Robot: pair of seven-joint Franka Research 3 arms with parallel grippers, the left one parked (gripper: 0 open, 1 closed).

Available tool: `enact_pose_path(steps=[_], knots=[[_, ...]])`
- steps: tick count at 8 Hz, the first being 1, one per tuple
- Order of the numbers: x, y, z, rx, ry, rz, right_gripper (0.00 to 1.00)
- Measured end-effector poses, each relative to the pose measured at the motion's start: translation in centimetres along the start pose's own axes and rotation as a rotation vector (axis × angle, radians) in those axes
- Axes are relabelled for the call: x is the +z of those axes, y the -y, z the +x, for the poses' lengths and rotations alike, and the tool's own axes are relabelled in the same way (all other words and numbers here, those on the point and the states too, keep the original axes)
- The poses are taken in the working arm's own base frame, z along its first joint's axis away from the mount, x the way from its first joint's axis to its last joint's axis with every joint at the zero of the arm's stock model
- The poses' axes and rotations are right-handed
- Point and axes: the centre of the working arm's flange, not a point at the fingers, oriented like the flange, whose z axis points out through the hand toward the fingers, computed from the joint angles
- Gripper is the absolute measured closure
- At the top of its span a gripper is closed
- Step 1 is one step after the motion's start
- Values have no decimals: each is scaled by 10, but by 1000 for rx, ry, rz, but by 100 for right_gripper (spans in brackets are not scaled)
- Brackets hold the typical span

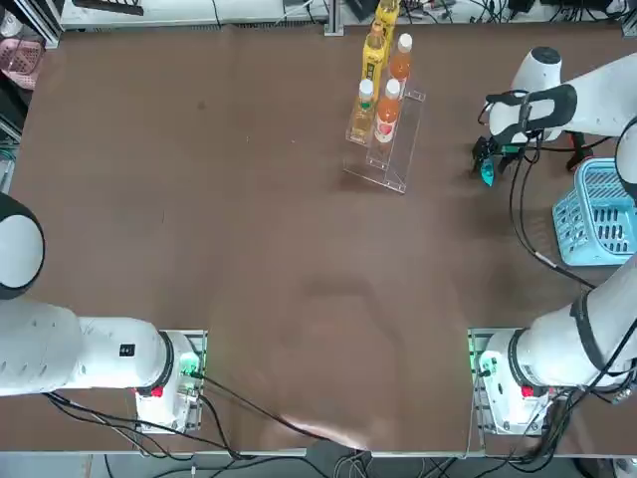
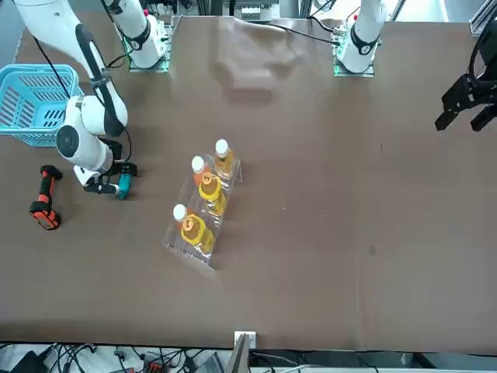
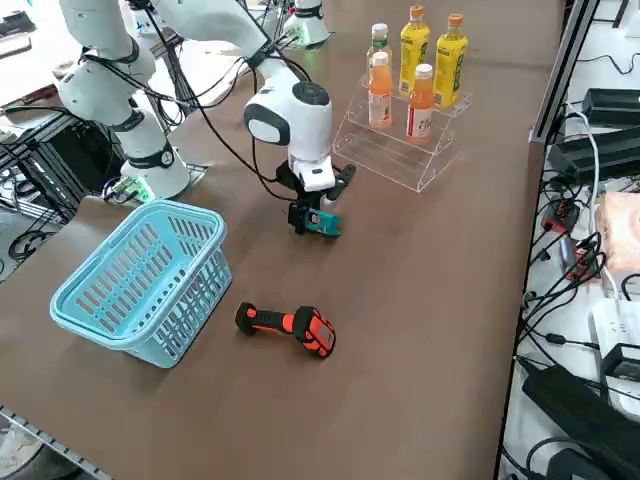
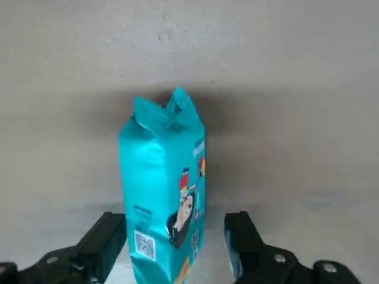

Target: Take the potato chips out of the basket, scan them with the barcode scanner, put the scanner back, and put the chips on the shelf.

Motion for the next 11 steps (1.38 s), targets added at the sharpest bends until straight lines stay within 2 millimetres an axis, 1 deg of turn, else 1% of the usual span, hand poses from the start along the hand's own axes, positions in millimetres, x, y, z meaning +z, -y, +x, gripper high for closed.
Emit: enact_pose_path(steps=[1,2,3,4,5,6,7,8,9,10,11], knots=[[-2,0,2,0,-6,0,0],[-10,0,5,0,-25,1,0],[-26,0,10,-5,-60,2,0],[-51,-3,15,-21,-107,2,0],[-79,-13,18,-47,-153,-3,0],[-103,-38,21,-79,-172,-13,0],[-122,-73,24,-111,-171,-21,0],[-132,-116,24,-134,-169,-28,0],[-133,-158,17,-151,-165,-32,0],[-127,-198,6,-160,-155,-33,0],[-117,-238,-6,-159,-146,-33,0]])
